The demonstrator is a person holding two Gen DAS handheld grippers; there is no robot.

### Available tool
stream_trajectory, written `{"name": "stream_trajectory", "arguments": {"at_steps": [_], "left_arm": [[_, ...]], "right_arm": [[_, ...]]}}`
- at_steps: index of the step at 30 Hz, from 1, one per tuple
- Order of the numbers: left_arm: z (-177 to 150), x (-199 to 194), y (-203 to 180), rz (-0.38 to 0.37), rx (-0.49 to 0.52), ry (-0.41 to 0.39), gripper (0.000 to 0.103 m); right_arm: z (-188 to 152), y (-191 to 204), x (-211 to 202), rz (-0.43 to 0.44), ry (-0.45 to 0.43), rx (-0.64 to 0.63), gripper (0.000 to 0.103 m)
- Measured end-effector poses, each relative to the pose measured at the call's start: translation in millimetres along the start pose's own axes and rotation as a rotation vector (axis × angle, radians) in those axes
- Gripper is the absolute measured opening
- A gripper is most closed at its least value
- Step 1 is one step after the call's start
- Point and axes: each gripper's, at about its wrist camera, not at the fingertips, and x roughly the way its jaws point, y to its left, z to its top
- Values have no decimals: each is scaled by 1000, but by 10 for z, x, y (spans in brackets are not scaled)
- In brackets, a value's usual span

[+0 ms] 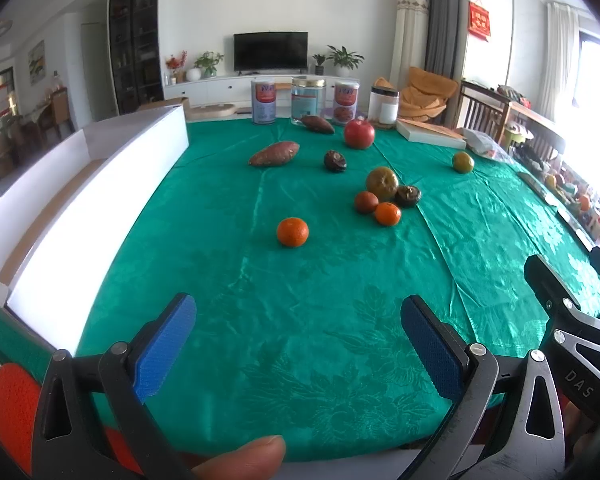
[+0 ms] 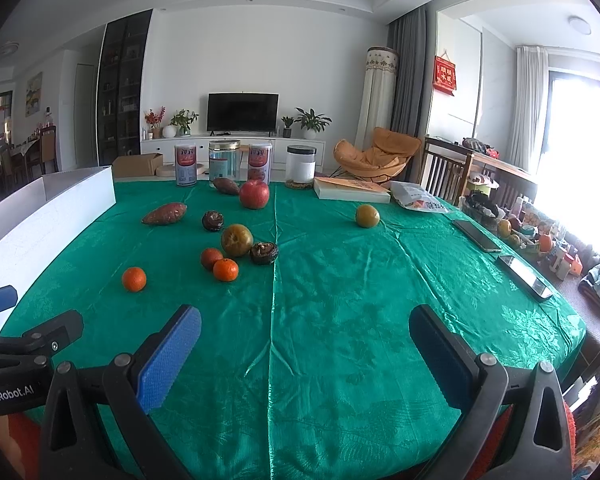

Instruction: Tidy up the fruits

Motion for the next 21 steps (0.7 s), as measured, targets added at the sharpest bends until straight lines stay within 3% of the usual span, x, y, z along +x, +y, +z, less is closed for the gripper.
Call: {"name": "stream_trajectory", "arguments": {"at_steps": [21], "left_arm": [[-3, -3, 7, -1, -2, -1, 103]], "right_arm": [[-9, 11, 4, -1, -5, 0, 103]]}}
